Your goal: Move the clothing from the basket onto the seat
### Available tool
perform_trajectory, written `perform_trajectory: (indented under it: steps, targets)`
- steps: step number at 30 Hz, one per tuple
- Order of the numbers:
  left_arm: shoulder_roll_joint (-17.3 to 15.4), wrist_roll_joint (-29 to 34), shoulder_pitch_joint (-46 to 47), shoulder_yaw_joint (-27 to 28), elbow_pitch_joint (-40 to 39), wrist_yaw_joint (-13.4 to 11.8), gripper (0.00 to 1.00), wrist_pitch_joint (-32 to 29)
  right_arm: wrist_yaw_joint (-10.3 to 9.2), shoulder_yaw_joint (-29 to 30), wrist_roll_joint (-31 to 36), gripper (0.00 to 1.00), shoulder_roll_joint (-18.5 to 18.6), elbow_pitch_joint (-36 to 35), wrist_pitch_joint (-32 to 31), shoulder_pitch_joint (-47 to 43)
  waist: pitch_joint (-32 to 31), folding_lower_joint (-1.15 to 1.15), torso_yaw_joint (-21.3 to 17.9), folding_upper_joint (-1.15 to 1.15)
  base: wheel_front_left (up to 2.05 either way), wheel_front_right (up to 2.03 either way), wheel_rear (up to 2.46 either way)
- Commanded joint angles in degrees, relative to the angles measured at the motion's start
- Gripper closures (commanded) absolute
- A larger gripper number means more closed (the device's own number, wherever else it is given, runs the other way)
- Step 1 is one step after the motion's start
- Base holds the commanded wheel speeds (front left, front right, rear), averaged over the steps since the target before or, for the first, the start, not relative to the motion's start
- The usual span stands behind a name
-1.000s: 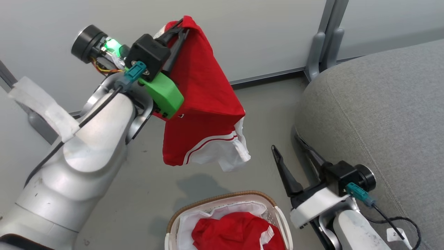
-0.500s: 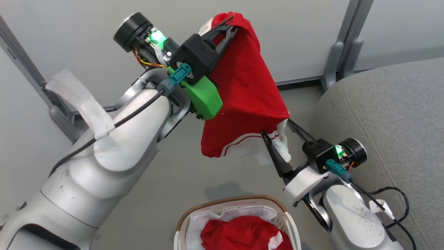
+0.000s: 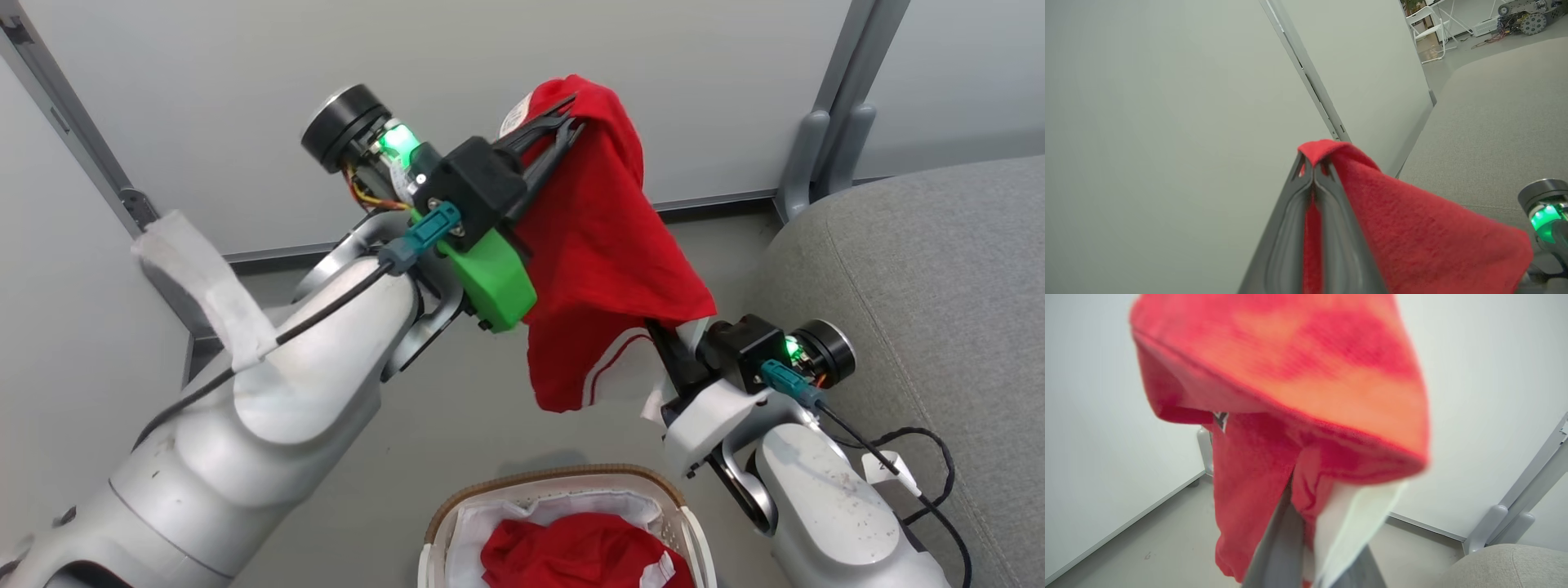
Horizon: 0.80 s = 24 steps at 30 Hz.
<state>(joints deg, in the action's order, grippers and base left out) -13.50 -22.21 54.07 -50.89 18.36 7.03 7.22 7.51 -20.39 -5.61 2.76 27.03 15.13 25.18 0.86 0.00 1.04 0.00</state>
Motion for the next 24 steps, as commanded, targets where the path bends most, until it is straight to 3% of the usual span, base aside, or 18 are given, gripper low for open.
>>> perform_trajectory:
  steps: [1, 5, 6, 10, 16, 24]
  targets:
    - [-0.7, -1.1, -2.1, 0.4, 0.2, -0.6, 1.00, 0.7, -0.04, 0.6, -0.6, 1.00, 0.2, -0.3, 0.0, -0.5, -0.1, 0.00, -0.2, 0.00, 0.00, 0.00, 0.00]
    - [-1.4, -3.2, -6.9, 0.9, 1.3, -1.4, 0.51, 2.6, -0.04, 2.5, -0.6, 1.00, 0.2, -0.9, 0.0, -1.2, -0.3, 0.00, -0.4, 0.00, 0.00, 0.00, 0.00]
    - [-1.2, -4.0, -8.4, 1.2, 1.7, -1.8, 0.00, 3.3, -0.04, 3.1, -0.5, 1.00, 0.2, -1.1, 0.0, -1.4, -0.3, 0.00, -0.4, 0.00, 0.00, 0.00, 0.00]
    - [0.0, -6.5, -14.1, 2.3, 3.8, -3.4, 0.00, 5.9, -0.04, 5.7, -0.4, 1.00, 0.2, -2.1, 0.0, -2.2, -0.5, 0.00, -0.4, 0.00, 0.00, 0.00, 0.00]
    - [3.0, -8.6, -22.8, 4.7, 5.8, -3.8, 0.00, 8.0, -0.04, 9.5, 0.2, 1.00, 0.2, -4.5, 0.0, -3.4, -0.6, 0.00, -0.3, 0.00, 0.00, 0.00, 0.00]
    - [5.1, -5.1, -32.2, 11.3, 3.6, -3.1, 0.00, 7.9, -0.04, 11.6, 1.1, 1.00, 0.2, -6.1, 0.0, -4.4, -0.2, 0.00, -1.0, 0.00, 0.00, 0.00, 0.00]
